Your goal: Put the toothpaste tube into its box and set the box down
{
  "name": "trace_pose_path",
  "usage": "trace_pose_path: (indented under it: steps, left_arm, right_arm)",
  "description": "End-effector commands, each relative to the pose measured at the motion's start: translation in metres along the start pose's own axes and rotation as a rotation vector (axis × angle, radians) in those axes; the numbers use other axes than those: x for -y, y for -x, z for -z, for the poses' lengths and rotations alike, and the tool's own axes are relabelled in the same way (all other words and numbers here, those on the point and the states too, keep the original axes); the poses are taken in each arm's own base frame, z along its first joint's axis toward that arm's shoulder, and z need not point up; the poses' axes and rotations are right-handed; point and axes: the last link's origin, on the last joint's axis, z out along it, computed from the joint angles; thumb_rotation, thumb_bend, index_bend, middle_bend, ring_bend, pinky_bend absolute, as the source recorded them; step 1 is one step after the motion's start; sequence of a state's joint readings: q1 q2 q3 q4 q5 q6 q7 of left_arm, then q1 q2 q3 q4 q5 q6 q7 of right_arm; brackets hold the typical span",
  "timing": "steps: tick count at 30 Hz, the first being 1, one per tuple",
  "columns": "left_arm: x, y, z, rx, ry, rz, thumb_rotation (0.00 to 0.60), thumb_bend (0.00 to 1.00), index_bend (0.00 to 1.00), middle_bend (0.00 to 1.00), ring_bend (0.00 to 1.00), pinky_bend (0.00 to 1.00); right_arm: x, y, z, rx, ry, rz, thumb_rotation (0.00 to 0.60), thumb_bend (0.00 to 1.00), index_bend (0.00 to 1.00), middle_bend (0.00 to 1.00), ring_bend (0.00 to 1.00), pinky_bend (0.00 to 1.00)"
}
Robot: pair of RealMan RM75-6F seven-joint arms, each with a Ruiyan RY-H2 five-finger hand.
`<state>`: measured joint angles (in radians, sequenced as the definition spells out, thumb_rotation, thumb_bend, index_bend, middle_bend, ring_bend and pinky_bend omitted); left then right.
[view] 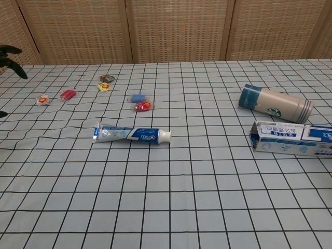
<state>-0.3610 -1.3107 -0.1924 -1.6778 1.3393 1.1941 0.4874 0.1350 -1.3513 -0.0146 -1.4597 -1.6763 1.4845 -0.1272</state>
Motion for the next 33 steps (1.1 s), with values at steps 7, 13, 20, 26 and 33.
trace_pose_path:
  steps: [7,13,20,26,33]
  left_arm:
    - [-0.082,0.015,-0.074,0.123,0.104,-0.055,0.6,0.25,0.25,0.01,0.07,0.08]
    - [-0.11,0.029,-0.088,0.176,0.121,-0.074,0.6,0.25,0.25,0.02,0.07,0.09]
    - [-0.141,0.04,-0.099,0.199,0.136,-0.091,0.6,0.25,0.27,0.03,0.09,0.1]
    - [-0.159,0.05,-0.108,0.216,0.137,-0.122,0.6,0.25,0.27,0.04,0.09,0.11]
    - [-0.17,0.059,-0.115,0.219,0.133,-0.149,0.6,0.25,0.29,0.05,0.1,0.12]
  right_arm:
    - [-0.005,0.004,-0.004,0.016,0.021,-0.003,0.6,0.18,0.19,0.0,0.0,0.06]
    - [-0.011,0.006,-0.005,0.023,0.042,-0.012,0.6,0.18,0.19,0.0,0.0,0.06]
    - [-0.014,0.006,-0.007,0.024,0.051,-0.02,0.6,0.18,0.2,0.0,0.0,0.06]
    - [-0.018,0.004,-0.007,0.016,0.059,-0.033,0.6,0.18,0.2,0.0,0.0,0.06]
    - [-0.021,0.001,-0.008,0.008,0.067,-0.049,0.6,0.18,0.2,0.0,0.0,0.06]
